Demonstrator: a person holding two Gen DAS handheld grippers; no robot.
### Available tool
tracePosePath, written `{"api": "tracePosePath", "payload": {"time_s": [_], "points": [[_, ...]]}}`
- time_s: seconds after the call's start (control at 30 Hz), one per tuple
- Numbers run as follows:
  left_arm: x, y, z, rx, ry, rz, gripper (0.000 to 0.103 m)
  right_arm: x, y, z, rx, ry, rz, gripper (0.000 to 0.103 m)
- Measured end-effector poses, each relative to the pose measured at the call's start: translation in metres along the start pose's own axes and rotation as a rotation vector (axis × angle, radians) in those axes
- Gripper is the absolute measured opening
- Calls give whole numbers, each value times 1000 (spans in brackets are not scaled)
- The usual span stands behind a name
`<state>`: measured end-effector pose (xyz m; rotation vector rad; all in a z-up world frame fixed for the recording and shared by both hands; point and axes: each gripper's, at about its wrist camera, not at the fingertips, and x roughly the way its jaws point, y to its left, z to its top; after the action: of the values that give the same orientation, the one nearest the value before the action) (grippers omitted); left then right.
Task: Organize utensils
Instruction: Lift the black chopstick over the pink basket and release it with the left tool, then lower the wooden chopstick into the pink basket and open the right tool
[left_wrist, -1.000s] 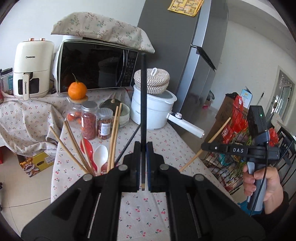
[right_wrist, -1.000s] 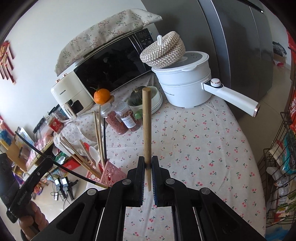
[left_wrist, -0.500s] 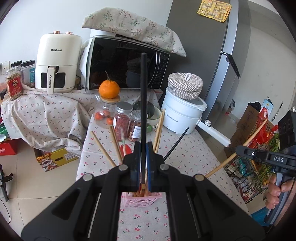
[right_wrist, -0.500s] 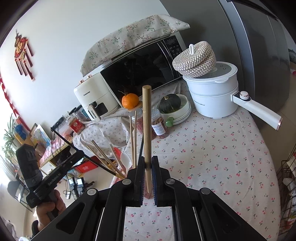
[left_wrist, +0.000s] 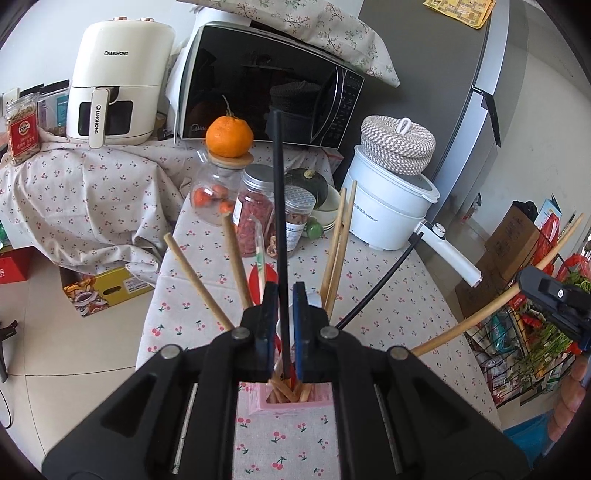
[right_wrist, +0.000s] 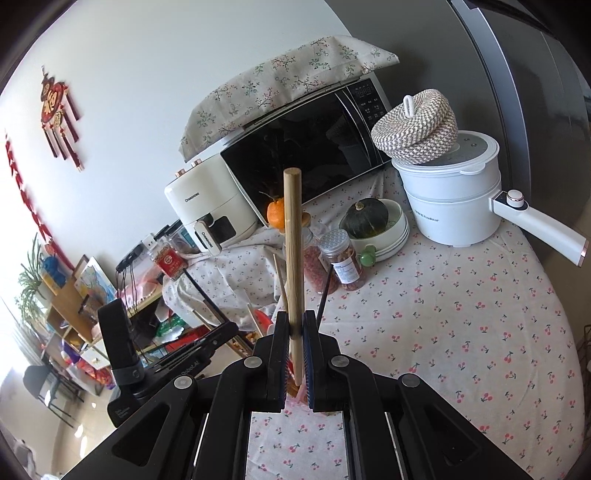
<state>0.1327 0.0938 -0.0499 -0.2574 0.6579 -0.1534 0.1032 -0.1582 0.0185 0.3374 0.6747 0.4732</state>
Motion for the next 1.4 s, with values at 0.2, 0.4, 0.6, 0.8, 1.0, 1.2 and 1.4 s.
{"api": "tracePosePath", "payload": {"time_s": [0.2, 0.4, 0.6, 0.8, 1.0, 1.2, 1.4], "points": [[-10, 3, 3, -49, -3, -13, 36, 24, 13, -4, -11, 17, -8, 7], [-38, 1, -2, -16, -10, -20, 63, 42, 24, -8, -50, 37, -64, 7], [-50, 13, -16, 22, 25, 19, 73, 53, 36, -13, -117, 66, -131, 7], [-42, 30, -31, 28, 105, 40, 74, 72, 48, -18, -166, 86, -191, 8], [-35, 37, -39, 23, 158, 48, 75, 101, 51, -25, -177, 121, -205, 8], [-29, 34, -44, 14, 198, 76, 84, 104, 30, -24, -68, 124, -108, 25], [-36, 21, -45, 30, 176, 108, 102, 57, 24, -15, -23, 49, -104, 56]]}}
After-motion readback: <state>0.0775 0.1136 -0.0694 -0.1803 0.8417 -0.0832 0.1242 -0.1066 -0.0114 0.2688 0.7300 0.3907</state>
